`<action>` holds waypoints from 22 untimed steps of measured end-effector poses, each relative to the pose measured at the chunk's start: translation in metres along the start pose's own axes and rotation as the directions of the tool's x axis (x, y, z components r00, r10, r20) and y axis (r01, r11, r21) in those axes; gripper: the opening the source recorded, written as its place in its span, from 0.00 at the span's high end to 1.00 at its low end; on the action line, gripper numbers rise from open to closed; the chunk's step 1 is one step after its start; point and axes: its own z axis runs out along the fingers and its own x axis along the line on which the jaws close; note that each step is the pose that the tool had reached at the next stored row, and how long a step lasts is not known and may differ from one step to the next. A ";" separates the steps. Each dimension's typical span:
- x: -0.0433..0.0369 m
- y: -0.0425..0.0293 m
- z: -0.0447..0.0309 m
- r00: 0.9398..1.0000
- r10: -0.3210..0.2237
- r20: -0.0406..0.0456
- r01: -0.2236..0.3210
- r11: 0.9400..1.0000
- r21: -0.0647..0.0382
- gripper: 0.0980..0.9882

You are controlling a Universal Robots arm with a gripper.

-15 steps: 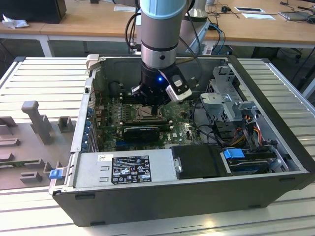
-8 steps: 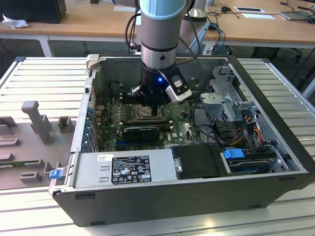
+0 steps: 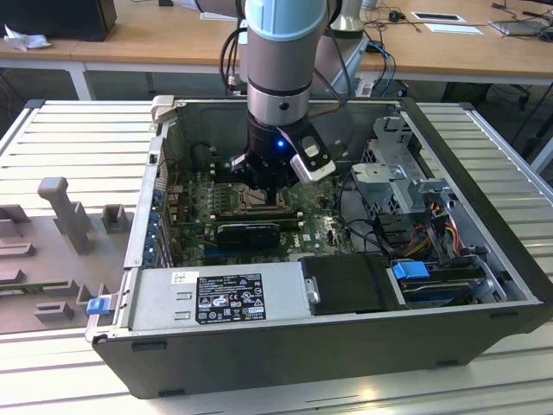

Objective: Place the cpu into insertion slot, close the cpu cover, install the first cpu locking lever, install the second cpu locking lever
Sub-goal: 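Install the second cpu locking lever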

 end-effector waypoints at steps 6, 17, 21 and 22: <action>0.0089 -0.0017 0.0027 1.000 0.001 0.002 -0.001 1.000 -0.031 0.99; 0.0325 -0.0072 0.0043 1.000 -0.029 0.001 0.029 0.998 -0.059 0.99; 0.0382 -0.0078 0.0080 0.999 -0.034 0.001 0.034 0.997 -0.064 0.99; 0.0397 -0.0080 0.0115 0.999 -0.034 0.001 0.034 0.997 -0.064 0.99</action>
